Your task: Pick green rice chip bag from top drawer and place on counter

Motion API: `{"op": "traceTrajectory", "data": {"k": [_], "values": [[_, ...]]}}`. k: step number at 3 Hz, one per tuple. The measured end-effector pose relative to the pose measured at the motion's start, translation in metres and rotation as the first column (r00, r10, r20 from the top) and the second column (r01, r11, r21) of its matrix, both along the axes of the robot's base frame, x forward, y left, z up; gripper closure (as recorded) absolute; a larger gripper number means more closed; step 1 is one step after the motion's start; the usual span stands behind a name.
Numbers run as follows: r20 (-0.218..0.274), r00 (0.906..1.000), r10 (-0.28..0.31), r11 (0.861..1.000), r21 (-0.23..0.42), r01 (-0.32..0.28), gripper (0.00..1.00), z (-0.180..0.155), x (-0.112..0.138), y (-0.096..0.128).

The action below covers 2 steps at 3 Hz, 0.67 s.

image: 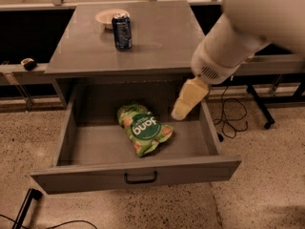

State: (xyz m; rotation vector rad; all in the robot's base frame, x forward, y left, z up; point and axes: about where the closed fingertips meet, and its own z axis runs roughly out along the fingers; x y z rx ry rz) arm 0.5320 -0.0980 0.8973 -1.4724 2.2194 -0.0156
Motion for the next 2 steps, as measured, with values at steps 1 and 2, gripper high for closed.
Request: {"op": "traceTrajectory", "data": {"k": [1, 2], "values": [[0.016, 0.9974, -0.07, 0.997, 0.039, 0.069, 0.0, -0.01, 0.007, 0.003], [-0.019, 0.9997, 0.015, 0.995, 0.097, -0.013, 0.0, -0.022, 0.017, 0.031]]}}
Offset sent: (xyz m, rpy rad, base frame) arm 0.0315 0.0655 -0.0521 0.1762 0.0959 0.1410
